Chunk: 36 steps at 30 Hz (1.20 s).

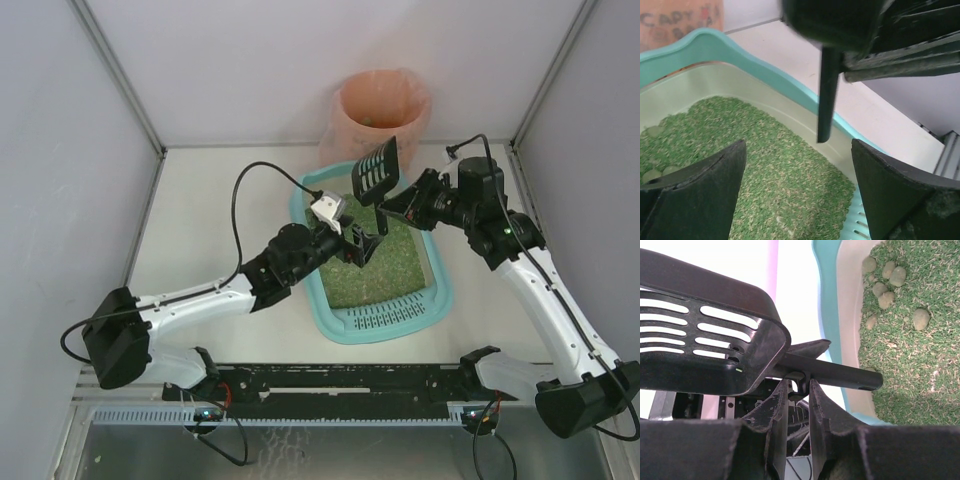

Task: Clean the litter box

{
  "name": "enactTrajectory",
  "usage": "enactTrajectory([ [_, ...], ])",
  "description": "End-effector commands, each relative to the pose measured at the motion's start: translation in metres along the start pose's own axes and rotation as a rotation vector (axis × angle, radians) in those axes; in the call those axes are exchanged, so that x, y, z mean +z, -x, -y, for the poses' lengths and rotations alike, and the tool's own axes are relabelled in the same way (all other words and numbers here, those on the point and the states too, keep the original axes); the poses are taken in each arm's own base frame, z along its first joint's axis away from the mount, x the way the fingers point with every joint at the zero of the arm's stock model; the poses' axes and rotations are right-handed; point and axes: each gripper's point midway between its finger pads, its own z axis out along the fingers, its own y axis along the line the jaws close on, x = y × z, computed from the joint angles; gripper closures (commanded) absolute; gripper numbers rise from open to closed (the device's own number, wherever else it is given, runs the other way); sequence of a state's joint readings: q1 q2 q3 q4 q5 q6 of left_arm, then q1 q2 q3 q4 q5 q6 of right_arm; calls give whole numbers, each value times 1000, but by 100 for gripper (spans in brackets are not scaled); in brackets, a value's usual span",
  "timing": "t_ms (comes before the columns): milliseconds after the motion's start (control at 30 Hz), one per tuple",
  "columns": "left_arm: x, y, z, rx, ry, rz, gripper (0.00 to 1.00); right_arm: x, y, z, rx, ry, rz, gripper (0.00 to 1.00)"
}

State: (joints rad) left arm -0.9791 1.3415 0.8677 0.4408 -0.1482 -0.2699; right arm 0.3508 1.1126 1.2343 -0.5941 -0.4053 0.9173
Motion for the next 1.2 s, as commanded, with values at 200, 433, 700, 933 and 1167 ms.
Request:
enactTrajectory([
  [200, 16, 68, 38, -14, -136, 151, 18, -3, -3, -19, -11, 68, 1, 100],
  [433, 25, 76, 31, -9, -90, 181, 33, -2, -6, -22, -1, 76, -12, 100],
  [700, 29, 79, 33, -19, -100, 200, 55, -6, -5, -23, 1, 79, -4, 100],
  [933, 24, 85, 32, -7, -93, 215, 97, -8, -5, -22, -1, 76, -1, 100],
  [1167, 17, 89, 30, -16, -86, 221, 100, -19, 3, -19, -14, 64, 48, 70],
])
